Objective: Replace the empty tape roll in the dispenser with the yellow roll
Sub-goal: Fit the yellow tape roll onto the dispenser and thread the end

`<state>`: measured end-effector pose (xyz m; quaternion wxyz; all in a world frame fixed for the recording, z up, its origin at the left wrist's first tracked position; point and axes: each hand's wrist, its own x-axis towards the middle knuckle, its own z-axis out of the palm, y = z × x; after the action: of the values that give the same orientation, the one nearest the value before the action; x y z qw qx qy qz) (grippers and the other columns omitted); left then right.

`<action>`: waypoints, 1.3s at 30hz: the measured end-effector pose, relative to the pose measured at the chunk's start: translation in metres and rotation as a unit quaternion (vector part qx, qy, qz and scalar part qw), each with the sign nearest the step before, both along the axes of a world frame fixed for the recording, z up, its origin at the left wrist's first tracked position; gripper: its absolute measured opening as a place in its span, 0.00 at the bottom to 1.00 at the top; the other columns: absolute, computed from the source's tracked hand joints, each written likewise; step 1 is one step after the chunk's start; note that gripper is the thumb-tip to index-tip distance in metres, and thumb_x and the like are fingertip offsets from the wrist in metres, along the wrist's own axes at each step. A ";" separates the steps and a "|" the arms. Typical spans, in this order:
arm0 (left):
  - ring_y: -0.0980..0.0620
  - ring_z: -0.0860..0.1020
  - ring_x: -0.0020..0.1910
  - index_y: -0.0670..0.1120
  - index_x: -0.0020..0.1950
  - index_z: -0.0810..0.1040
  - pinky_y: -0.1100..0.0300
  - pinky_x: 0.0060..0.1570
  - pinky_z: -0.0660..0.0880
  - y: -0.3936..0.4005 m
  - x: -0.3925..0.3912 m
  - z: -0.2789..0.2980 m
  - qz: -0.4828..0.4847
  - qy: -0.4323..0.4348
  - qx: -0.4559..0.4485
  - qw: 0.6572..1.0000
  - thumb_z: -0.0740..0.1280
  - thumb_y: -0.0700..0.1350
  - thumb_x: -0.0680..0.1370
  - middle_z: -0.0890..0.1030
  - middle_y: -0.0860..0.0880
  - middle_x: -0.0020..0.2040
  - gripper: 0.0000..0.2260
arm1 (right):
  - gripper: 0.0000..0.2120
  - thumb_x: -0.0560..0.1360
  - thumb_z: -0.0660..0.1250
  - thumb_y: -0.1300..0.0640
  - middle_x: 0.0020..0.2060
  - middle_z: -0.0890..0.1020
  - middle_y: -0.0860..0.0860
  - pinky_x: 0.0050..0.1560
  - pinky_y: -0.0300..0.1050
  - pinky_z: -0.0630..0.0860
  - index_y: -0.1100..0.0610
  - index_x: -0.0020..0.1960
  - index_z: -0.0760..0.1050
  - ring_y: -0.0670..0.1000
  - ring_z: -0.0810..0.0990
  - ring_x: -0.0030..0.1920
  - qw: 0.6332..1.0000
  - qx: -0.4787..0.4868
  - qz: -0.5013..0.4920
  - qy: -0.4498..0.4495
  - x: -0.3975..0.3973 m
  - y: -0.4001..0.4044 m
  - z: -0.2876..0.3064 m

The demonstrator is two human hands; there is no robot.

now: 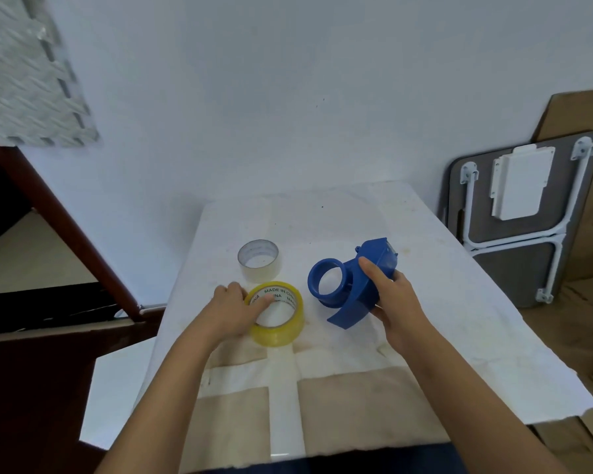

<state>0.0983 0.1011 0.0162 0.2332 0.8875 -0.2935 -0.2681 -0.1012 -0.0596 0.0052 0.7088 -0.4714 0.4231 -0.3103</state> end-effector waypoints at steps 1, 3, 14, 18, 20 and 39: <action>0.42 0.84 0.48 0.41 0.60 0.72 0.47 0.51 0.82 0.001 -0.003 0.000 0.003 0.016 0.013 1.000 0.67 0.62 0.76 0.75 0.43 0.59 0.26 | 0.25 0.72 0.73 0.47 0.59 0.83 0.54 0.48 0.47 0.80 0.54 0.66 0.74 0.54 0.82 0.57 1.000 0.007 -0.002 -0.006 -0.003 0.001 0.001; 0.40 0.86 0.46 0.39 0.59 0.71 0.47 0.49 0.83 0.001 -0.010 0.001 0.010 0.013 0.028 0.999 0.68 0.56 0.77 0.80 0.41 0.55 0.22 | 0.25 0.73 0.72 0.48 0.58 0.83 0.54 0.45 0.44 0.79 0.54 0.66 0.73 0.53 0.82 0.54 1.000 0.020 -0.003 -0.018 -0.010 0.004 0.003; 0.48 0.78 0.51 0.48 0.62 0.74 0.63 0.43 0.72 0.010 -0.054 0.005 -0.039 -0.066 -0.171 0.982 0.62 0.40 0.82 0.80 0.52 0.55 0.10 | 0.25 0.73 0.72 0.48 0.59 0.82 0.53 0.52 0.49 0.80 0.54 0.67 0.72 0.53 0.81 0.57 0.999 0.012 -0.035 -0.029 -0.051 0.008 0.004; 0.56 0.78 0.52 0.53 0.62 0.77 0.71 0.47 0.71 0.005 -0.074 0.012 -0.052 -0.049 -0.269 0.961 0.63 0.42 0.82 0.80 0.62 0.55 0.11 | 0.29 0.72 0.73 0.47 0.62 0.80 0.54 0.58 0.53 0.79 0.54 0.69 0.69 0.54 0.80 0.59 0.999 0.007 -0.048 -0.017 -0.061 0.007 0.000; 0.59 0.78 0.53 0.55 0.62 0.77 0.69 0.50 0.73 0.000 -0.080 0.015 -0.046 -0.022 -0.297 0.954 0.64 0.44 0.82 0.80 0.63 0.55 0.11 | 0.30 0.71 0.73 0.47 0.61 0.80 0.53 0.60 0.54 0.79 0.54 0.69 0.69 0.54 0.80 0.59 0.999 0.001 -0.050 -0.014 -0.065 0.007 -0.001; 0.41 0.86 0.48 0.37 0.58 0.76 0.56 0.39 0.84 -0.018 -0.105 0.018 0.088 0.319 -0.325 0.886 0.64 0.38 0.81 0.83 0.35 0.57 0.07 | 0.25 0.71 0.74 0.50 0.58 0.83 0.54 0.61 0.56 0.78 0.53 0.66 0.72 0.55 0.82 0.58 0.999 -0.024 -0.023 -0.028 -0.070 0.008 -0.005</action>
<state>-0.0070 0.0830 0.0346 0.6122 0.6508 -0.1953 -0.4044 -0.1709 -0.0513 -0.0002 0.7020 -0.4693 0.4061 -0.3493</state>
